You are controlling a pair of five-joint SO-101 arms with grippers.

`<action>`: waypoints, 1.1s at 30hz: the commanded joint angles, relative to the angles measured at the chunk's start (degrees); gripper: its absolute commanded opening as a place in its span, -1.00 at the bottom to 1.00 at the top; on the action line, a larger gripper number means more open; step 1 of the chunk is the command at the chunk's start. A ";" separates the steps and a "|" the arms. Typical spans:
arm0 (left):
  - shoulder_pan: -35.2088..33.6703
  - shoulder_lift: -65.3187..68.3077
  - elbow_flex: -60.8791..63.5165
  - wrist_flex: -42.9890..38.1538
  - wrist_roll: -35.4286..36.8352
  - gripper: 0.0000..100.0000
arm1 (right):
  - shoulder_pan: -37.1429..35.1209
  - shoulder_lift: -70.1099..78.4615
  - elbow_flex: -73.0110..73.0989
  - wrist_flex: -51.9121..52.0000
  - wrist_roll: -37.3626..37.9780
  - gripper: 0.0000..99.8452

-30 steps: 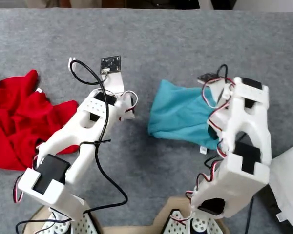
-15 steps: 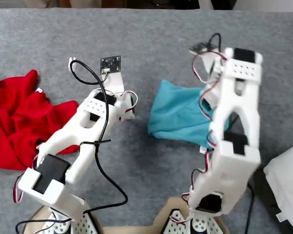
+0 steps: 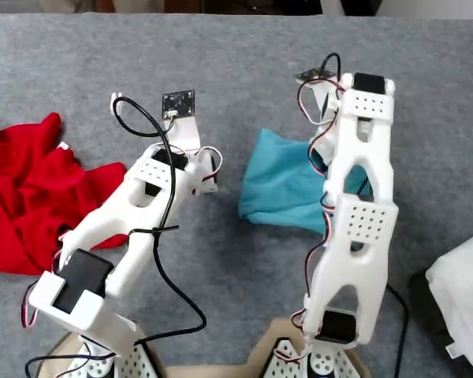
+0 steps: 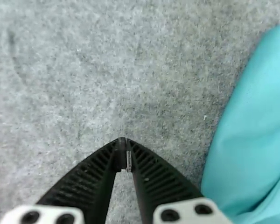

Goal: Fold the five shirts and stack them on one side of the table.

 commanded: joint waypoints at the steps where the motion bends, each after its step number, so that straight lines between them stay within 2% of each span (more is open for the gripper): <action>1: -0.35 -0.22 -1.14 -0.70 -0.53 -0.96 | -0.22 1.45 -5.58 0.44 -0.70 -0.77; 4: -0.35 -0.22 -1.14 -0.70 -0.53 -0.96 | 0.04 2.07 -6.90 1.32 -0.70 -1.00; 10: -0.35 -0.22 -1.14 -0.70 -0.53 -0.96 | 2.15 1.36 -8.04 2.46 -0.79 -0.99; 15: -0.35 -0.22 -1.14 -0.70 -0.53 -0.96 | 2.33 -4.26 -3.56 2.55 -0.44 -0.99; 25: -0.35 -0.22 -1.14 -0.70 -0.53 -0.96 | 2.42 -21.76 17.63 1.67 2.73 -0.99; 33: -0.35 -0.22 -1.14 -0.70 -0.53 -0.96 | 4.97 -35.21 42.15 -9.76 8.26 -0.99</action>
